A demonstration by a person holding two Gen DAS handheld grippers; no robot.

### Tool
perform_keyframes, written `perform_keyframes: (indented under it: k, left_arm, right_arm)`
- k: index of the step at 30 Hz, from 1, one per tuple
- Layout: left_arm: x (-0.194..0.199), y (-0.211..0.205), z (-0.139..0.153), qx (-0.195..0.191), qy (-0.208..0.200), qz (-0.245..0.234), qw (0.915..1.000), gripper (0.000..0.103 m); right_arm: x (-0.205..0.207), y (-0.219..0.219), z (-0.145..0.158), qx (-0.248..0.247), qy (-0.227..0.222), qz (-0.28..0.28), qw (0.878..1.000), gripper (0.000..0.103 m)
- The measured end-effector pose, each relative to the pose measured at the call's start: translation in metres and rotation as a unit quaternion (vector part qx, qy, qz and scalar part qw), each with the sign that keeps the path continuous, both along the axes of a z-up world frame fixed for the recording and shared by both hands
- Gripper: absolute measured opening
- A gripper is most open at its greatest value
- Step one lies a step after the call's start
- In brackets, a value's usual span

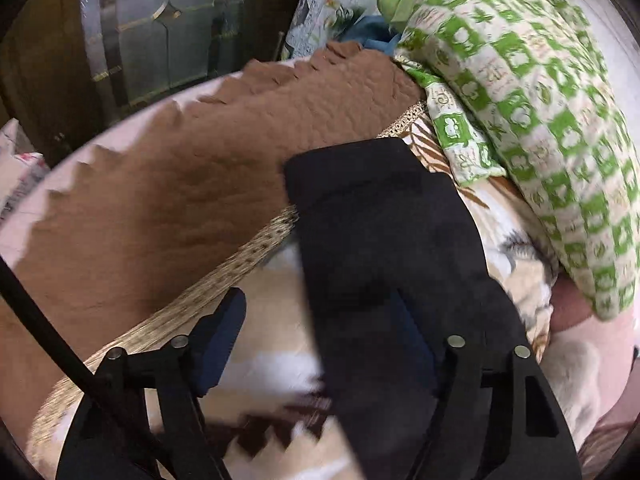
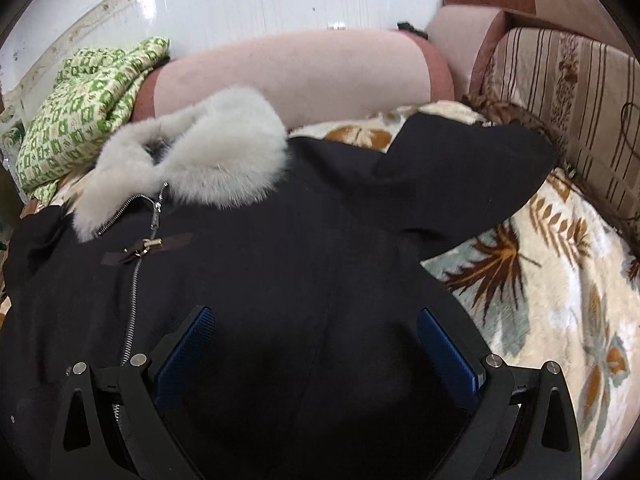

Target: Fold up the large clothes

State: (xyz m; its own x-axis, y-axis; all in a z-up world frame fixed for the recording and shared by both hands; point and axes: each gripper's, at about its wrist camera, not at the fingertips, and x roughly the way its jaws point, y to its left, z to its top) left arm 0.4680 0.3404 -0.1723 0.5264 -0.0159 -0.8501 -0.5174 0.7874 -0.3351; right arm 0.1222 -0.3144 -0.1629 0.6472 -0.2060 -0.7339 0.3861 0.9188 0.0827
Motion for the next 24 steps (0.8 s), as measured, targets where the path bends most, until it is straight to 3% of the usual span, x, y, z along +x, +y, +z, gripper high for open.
perform_keyframes:
  k: [3, 4, 5, 7, 9, 12, 15, 17, 19, 23, 24]
  left_arm:
    - [0.021, -0.005, -0.016, -0.053, -0.009, -0.015, 0.9984, 0.072]
    - [0.025, -0.009, -0.018, -0.060, -0.012, -0.016, 0.9980, 0.066]
    - [0.027, -0.012, -0.016, -0.056, -0.016, -0.013, 0.9982, 0.059]
    - [0.029, -0.019, -0.011, -0.041, -0.002, -0.003, 0.9992, 0.024]
    - [0.026, -0.017, -0.002, -0.029, -0.001, 0.013, 0.9995, 0.014]
    - [0.016, -0.004, 0.025, 0.024, 0.011, 0.065, 0.9976, 0.010]
    - [0.001, 0.008, 0.067, 0.102, 0.008, 0.112, 0.9884, 0.002]
    - [-0.011, 0.008, 0.094, 0.167, 0.001, 0.135, 0.9766, 0.000]
    - [-0.022, 0.004, 0.116, 0.194, -0.014, 0.123, 0.9732, 0.000]
    - [-0.043, -0.020, 0.151, 0.184, -0.045, 0.049, 0.9806, 0.003]
    - [-0.049, -0.029, 0.156, 0.178, -0.052, 0.030, 0.9822, 0.016]
  right_arm:
    - [0.005, -0.002, -0.007, 0.006, 0.014, 0.002, 1.000, 0.102]
    - [0.007, -0.003, -0.010, 0.006, 0.021, 0.003, 1.000, 0.102]
    - [0.010, -0.002, -0.013, 0.004, 0.028, 0.005, 1.000, 0.102]
    - [0.014, 0.000, -0.018, -0.002, 0.042, 0.007, 0.999, 0.102]
    - [0.017, 0.001, -0.022, -0.008, 0.054, 0.010, 0.998, 0.102]
    - [0.018, 0.000, -0.024, -0.009, 0.057, 0.011, 0.998, 0.102]
    - [0.017, -0.001, -0.023, -0.008, 0.056, 0.011, 0.998, 0.102]
    - [0.018, 0.000, -0.023, -0.010, 0.057, 0.012, 0.998, 0.102]
    - [0.019, 0.000, -0.022, -0.012, 0.057, 0.012, 0.998, 0.102]
    - [0.017, 0.003, -0.019, -0.010, 0.050, 0.017, 0.999, 0.102]
    - [0.016, 0.003, -0.017, -0.007, 0.046, 0.020, 0.999, 0.102]
